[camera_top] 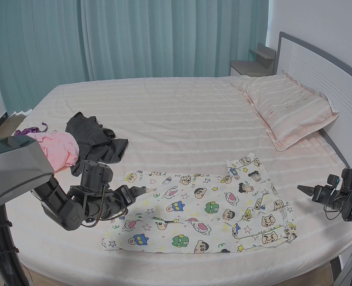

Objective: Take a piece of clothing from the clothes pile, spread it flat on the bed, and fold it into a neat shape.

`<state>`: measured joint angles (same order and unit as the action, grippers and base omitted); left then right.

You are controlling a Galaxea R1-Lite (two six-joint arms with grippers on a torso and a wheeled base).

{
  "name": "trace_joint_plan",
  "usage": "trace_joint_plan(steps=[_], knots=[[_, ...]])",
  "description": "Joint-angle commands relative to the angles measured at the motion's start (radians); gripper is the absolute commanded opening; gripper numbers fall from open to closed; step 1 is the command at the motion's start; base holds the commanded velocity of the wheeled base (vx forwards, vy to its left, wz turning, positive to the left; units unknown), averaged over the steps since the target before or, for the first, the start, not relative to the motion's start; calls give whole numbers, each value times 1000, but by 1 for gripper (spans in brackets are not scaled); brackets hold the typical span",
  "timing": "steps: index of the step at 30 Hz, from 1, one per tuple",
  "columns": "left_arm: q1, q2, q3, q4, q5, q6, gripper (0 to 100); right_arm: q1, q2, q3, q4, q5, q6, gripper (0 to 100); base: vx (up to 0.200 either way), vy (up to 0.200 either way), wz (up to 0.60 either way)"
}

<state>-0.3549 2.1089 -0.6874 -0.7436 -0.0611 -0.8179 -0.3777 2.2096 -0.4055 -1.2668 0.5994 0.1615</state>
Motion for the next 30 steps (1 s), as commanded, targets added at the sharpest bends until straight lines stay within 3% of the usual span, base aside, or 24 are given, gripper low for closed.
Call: trace_joint_plan(steps=[1, 7, 9, 10, 12, 17, 30], knots=[[56, 23, -106, 15, 14, 5, 100, 19, -10, 16, 0, 0, 1, 100, 0, 0, 0], [122, 143, -412, 253, 38, 143, 100, 94, -33, 36, -5, -29, 59, 100, 0, 0, 0], [122, 143, -412, 253, 38, 143, 100, 94, -33, 36, -5, -29, 59, 100, 0, 0, 0], [137, 238, -580, 322, 73, 157, 100, 132, -45, 40, -28, -59, 125, 100, 0, 0, 0], [146, 287, -650, 337, 76, 169, 100, 152, -45, 48, -48, -78, 151, 100, 0, 0, 0], [180, 396, -774, 417, 76, 247, 100, 174, -34, 91, -102, -96, 171, 100, 0, 0, 0], [197, 528, -949, 455, 24, 247, 100, 171, -31, 113, -112, -98, 171, 100, 0, 0, 0]])
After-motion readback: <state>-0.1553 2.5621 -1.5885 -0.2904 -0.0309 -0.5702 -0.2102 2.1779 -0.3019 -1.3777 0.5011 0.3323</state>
